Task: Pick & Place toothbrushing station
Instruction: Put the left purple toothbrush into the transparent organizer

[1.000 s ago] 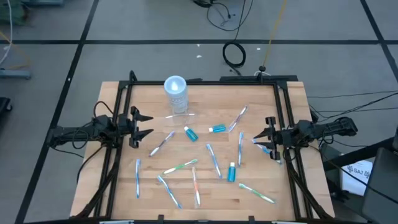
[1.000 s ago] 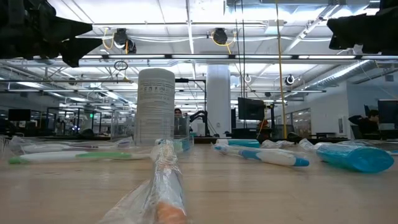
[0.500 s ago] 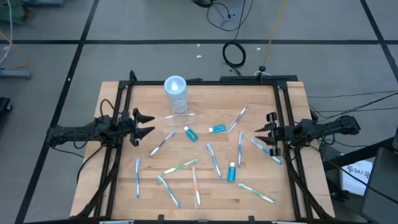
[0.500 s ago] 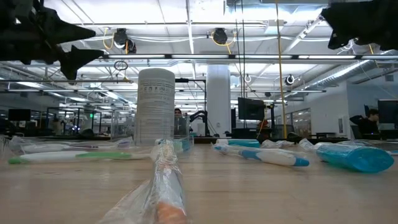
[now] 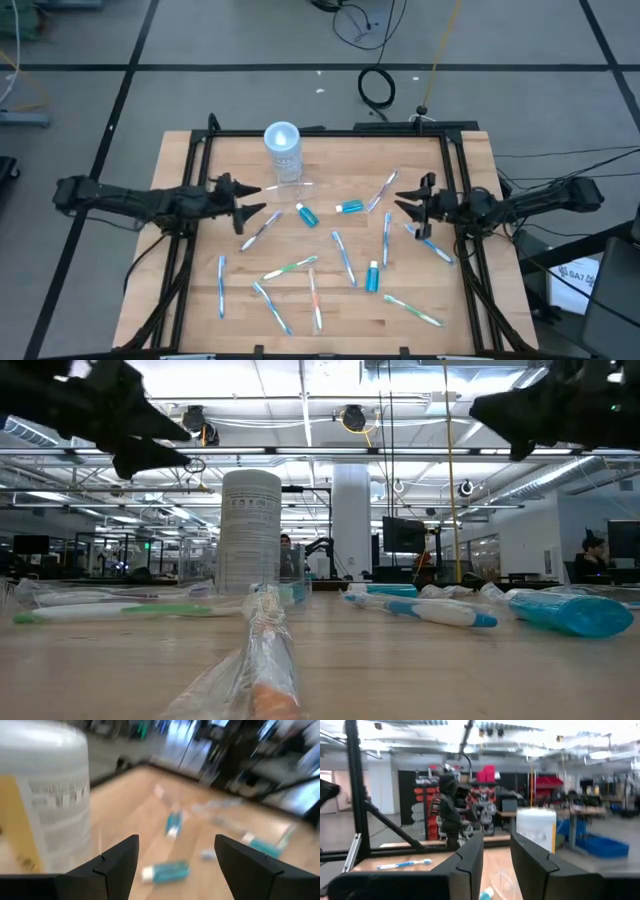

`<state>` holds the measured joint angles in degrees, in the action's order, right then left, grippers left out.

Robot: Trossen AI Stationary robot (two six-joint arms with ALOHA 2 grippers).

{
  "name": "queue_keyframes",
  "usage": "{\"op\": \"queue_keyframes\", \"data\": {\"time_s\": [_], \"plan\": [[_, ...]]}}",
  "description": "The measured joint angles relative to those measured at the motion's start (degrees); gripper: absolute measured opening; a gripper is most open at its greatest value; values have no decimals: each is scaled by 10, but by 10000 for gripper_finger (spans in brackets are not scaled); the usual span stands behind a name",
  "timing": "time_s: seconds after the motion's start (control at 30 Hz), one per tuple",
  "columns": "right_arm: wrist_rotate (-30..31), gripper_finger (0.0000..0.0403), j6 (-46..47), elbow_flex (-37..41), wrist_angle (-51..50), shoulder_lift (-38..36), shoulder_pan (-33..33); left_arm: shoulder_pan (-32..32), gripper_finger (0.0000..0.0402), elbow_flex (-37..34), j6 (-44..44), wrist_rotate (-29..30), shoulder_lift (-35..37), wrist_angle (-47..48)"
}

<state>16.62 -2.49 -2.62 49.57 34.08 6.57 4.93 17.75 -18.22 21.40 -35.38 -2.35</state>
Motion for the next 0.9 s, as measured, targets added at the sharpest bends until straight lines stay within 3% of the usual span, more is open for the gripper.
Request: {"op": "queue_keyframes", "data": {"time_s": [0.13, 0.33, 0.63, 0.8, 0.9], "plan": [[0, 89, 61, -13, 0, 61, -20, 2, 268, 67, -32, 22, -101, 108], [-1, 89, 95, -29, 12, 153, -37, 2, 268, 133, -103, -7, -211, 208], [-1, 89, 125, -30, 57, 221, -40, -6, 269, 148, -185, -64, -321, 243], [-2, 89, 125, -31, 59, 225, -40, -2, 269, 148, -234, -50, -383, 243], [-2, 89, 125, -32, 59, 225, -40, -4, 269, 148, -210, -50, -413, 242]]}}
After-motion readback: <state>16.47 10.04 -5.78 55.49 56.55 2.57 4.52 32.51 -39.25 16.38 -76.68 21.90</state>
